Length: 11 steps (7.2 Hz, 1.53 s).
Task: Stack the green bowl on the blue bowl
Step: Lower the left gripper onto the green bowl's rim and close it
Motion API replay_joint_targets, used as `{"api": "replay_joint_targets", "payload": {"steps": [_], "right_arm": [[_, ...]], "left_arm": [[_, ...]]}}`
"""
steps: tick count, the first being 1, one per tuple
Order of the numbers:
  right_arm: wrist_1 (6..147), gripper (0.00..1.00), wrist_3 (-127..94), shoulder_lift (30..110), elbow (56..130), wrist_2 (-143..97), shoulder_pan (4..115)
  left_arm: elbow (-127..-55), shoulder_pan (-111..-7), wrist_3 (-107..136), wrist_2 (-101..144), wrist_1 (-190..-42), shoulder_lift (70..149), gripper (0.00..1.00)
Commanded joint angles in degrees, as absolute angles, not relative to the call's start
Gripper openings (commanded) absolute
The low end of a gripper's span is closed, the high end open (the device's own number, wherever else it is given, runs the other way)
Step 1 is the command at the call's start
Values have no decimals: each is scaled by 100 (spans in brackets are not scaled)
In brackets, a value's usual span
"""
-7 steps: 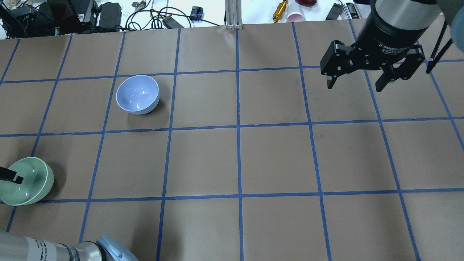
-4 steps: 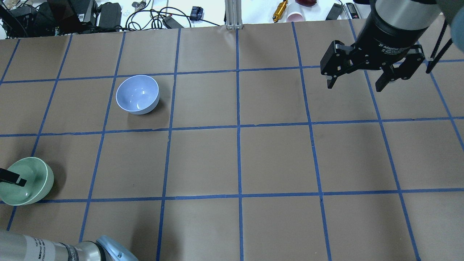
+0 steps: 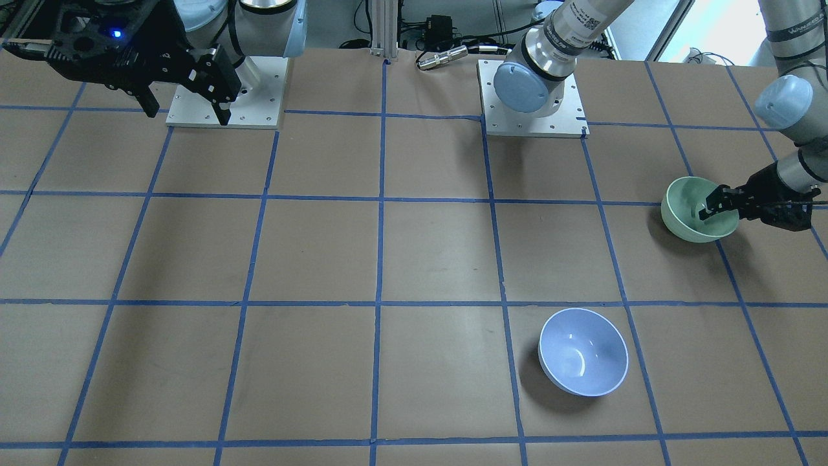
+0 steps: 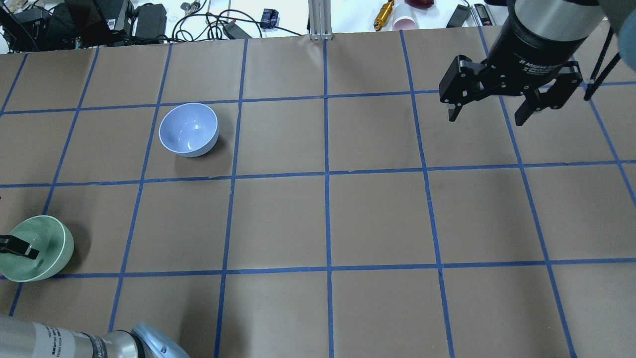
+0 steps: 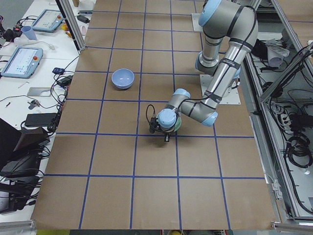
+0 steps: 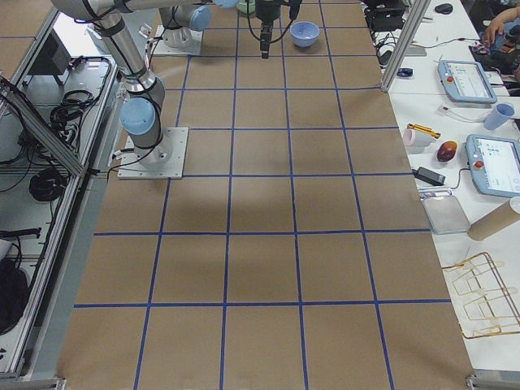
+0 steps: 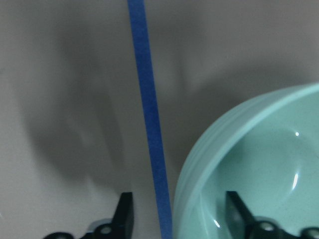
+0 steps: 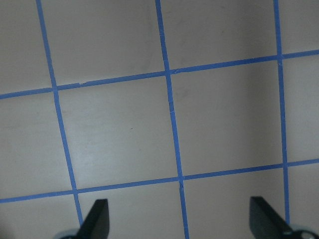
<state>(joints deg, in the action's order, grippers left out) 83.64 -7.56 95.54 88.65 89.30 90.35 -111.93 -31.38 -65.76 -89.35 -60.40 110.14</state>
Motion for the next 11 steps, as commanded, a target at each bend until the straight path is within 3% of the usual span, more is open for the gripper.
{"api": "replay_joint_targets", "payload": {"steps": [1,11], "right_arm": [[8367,100,-756,9554,8868,8930,9035],[8367,100,-756,9554,8859,8930,9035]], "left_arm": [[-11232,-3138,-6609,-8938,-6038,11013,0],[-11180,-3138,-6487,-8912,-6230,10908,0]]}}
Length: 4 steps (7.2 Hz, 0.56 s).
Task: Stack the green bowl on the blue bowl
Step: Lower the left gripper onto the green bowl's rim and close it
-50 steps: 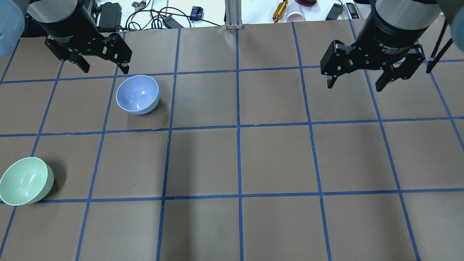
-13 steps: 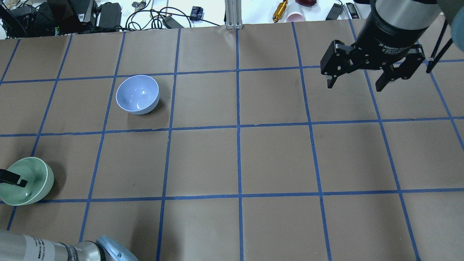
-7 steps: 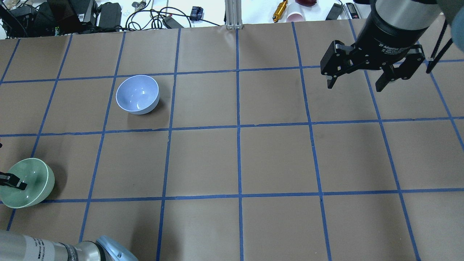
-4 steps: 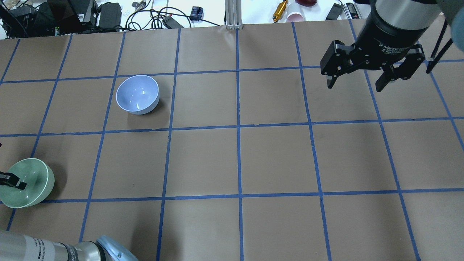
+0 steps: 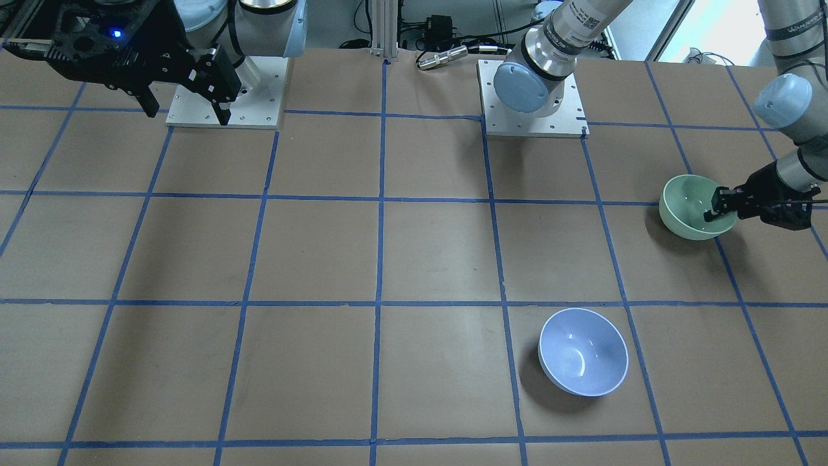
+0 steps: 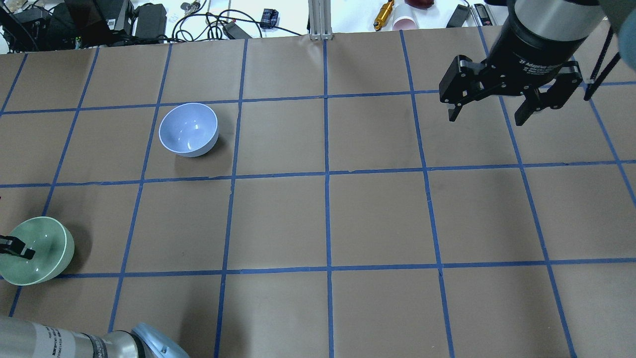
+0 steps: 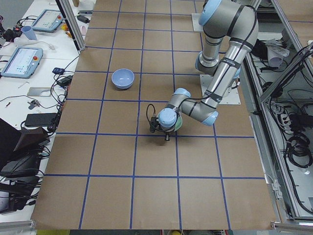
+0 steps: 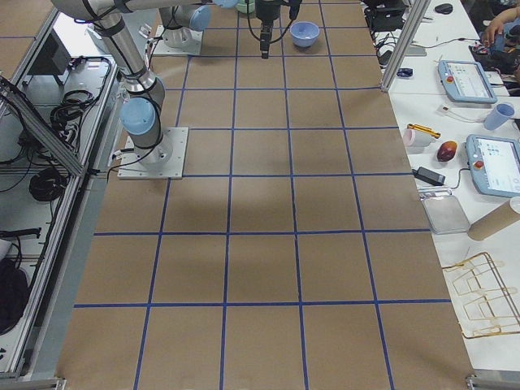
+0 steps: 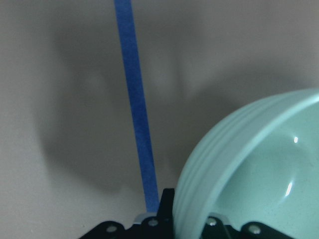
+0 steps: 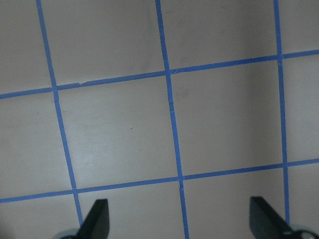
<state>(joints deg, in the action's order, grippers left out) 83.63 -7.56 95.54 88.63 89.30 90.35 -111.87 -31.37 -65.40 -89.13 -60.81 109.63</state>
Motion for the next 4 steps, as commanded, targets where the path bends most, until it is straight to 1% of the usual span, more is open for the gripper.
{"api": "replay_joint_targets", "payload": {"steps": [1,2,4], "right_arm": [[8367,100,-756,9554,8859,8930,9035],[8358,100,-756,9554,8868,8930,9035],[8358,100,-765,9554,8859,8930,9035]], "left_arm": [[-11171,-3138,-6460,-8912,-6258,10907,0],[-11153,-3138,-6451,-8912,-6258,10890,0],[-10839,-3190,-6258,-8912,-6606,10872,0]]}}
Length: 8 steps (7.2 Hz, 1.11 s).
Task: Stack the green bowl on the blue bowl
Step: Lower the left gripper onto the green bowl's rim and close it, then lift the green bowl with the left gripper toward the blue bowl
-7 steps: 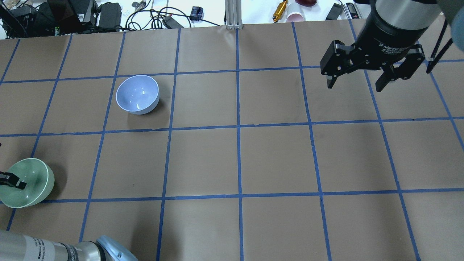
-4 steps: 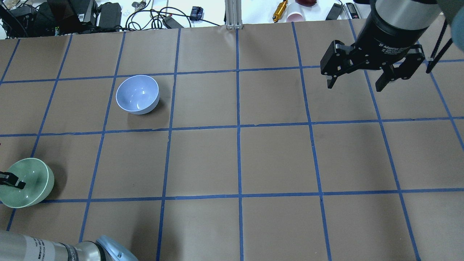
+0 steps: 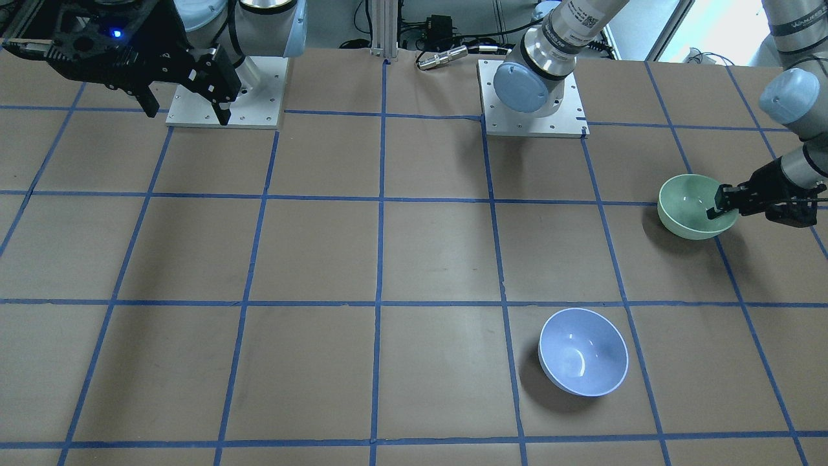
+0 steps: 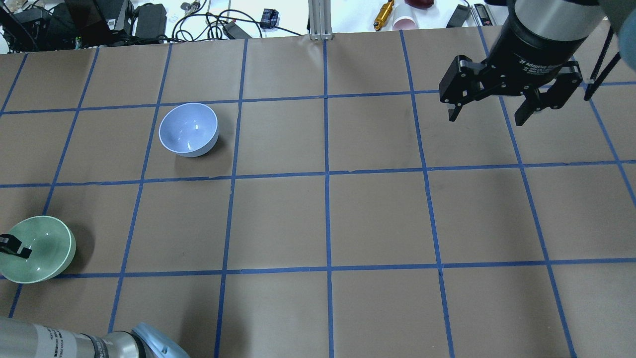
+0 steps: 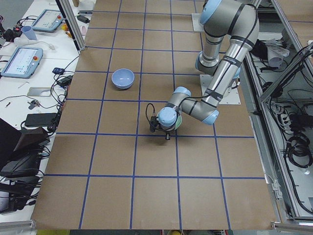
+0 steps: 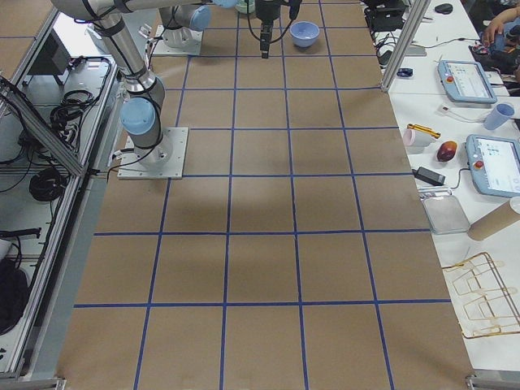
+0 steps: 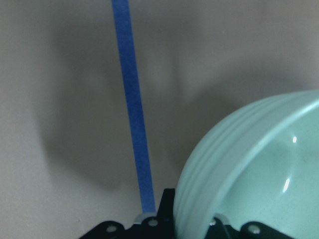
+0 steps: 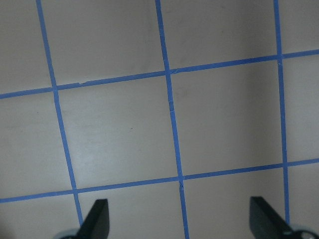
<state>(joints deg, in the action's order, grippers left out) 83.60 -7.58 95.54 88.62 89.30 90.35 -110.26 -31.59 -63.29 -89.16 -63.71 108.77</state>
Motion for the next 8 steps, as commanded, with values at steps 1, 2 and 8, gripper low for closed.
{"api": "replay_joint_targets", "payload": {"steps": [1,2,8], "right_arm": [[8367,100,-756,9554,8868,8930,9035],[8367,100,-756,9554,8859,8930,9035],[8367,100,-756,9554,8868,8930,9035]], "left_arm": [[-10654,-3190,-6275,-8912,-6992,10863,0],[-10557,-3225,-6284,-8895,-7144,10855,0],[-9706,-4040,-5822,-7849,-8155,10591,0]]}}
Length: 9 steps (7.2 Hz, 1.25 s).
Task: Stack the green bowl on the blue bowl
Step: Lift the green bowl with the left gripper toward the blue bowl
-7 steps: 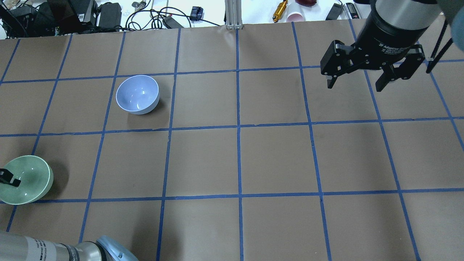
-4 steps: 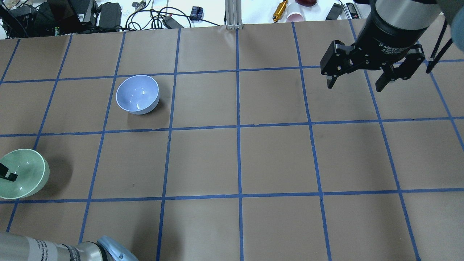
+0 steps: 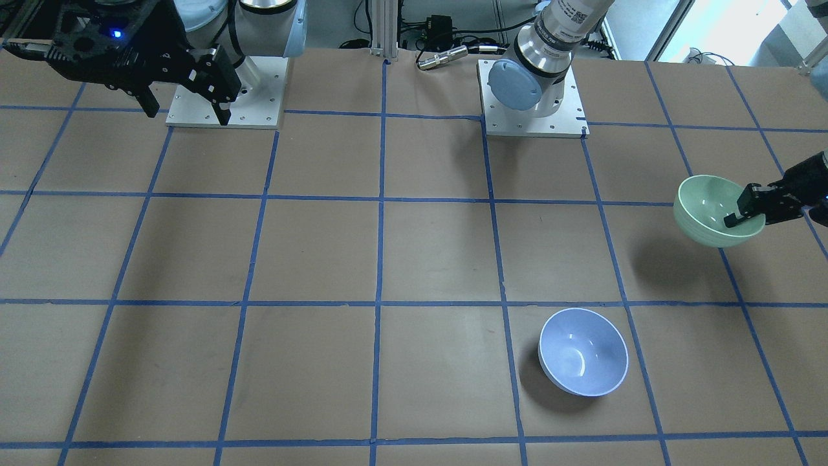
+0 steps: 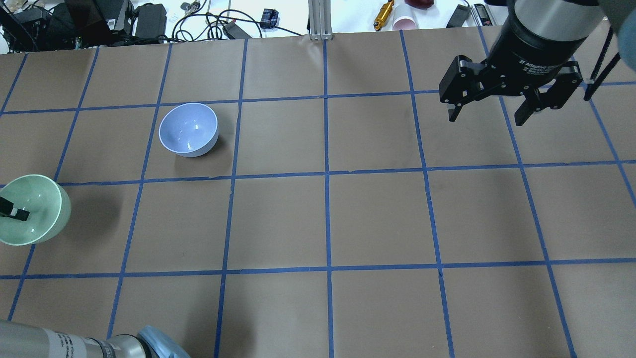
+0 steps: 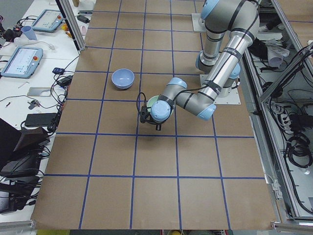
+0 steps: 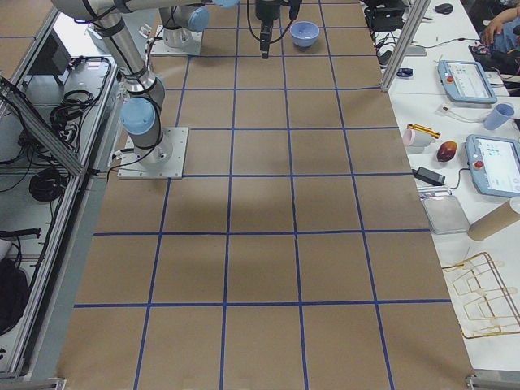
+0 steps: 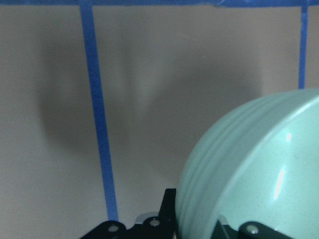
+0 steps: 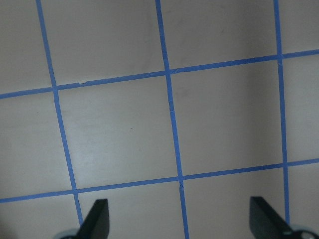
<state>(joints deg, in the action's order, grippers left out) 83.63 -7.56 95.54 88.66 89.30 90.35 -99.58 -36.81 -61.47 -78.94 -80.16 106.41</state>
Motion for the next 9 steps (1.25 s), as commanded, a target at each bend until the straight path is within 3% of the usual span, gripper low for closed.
{"api": "replay_joint_targets", "payload": {"steps": [1,7,9], "right_arm": [[8367,100,-756,9554,8868,8930,9035],[8367,100,-765,9554,8868,8930,9035],[8367,100,-756,9554,8868,8930,9035]], "left_arm": [[-9442,-4417,-5470,-7831,-8208,10573,0],[-8897,-6395,-1869,-7497,-8051,10888,0],[-8675,-6512,-1469,-7146,-8042,11091,0]]}}
